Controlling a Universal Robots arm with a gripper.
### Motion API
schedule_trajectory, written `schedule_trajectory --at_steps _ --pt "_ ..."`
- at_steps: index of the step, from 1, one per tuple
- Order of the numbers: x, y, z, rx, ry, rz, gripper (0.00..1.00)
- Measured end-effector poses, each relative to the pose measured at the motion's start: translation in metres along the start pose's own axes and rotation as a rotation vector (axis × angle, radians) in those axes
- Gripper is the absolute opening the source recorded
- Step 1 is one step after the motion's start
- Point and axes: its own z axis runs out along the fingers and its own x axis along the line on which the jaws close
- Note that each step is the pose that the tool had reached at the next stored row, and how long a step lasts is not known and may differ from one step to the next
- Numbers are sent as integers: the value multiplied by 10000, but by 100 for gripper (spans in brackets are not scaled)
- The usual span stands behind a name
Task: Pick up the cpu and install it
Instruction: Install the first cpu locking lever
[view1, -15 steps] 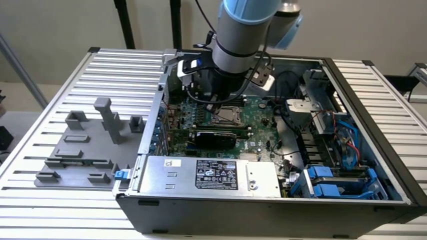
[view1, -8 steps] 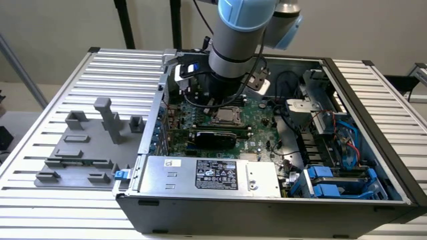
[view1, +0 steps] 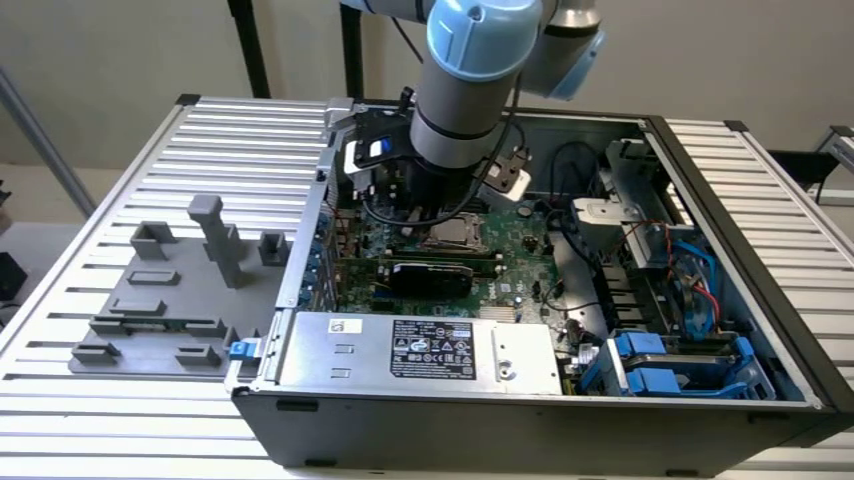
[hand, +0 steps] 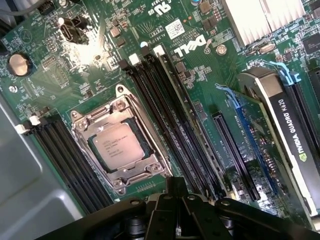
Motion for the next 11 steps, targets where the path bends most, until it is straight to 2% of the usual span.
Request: schedule_trajectory --at_steps 11 --pt "22 -20 153 -14 -6 33 11"
